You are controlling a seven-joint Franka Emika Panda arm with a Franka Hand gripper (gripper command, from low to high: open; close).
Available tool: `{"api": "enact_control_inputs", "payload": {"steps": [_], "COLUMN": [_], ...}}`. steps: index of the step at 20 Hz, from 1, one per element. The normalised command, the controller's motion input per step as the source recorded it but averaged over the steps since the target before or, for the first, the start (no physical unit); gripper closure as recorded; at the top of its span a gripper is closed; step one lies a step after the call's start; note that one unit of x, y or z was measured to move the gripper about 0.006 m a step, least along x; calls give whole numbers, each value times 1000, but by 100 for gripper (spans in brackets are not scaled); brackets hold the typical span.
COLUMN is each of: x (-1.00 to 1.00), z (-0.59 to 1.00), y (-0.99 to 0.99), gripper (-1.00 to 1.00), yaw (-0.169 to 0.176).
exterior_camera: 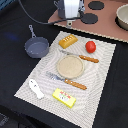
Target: Interact with the objects in diverse but meaningful ways.
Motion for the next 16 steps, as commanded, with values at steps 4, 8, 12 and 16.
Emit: {"api": "enact_control_inputs", "payload": {"steps": [4, 8, 12, 16], "x": [94, 107, 105, 2], "z": [-214, -232, -306, -361], "y": [0, 1, 10, 24], "gripper": [-100, -100, -100, -100], "yaw": [81, 17, 25, 44]}}
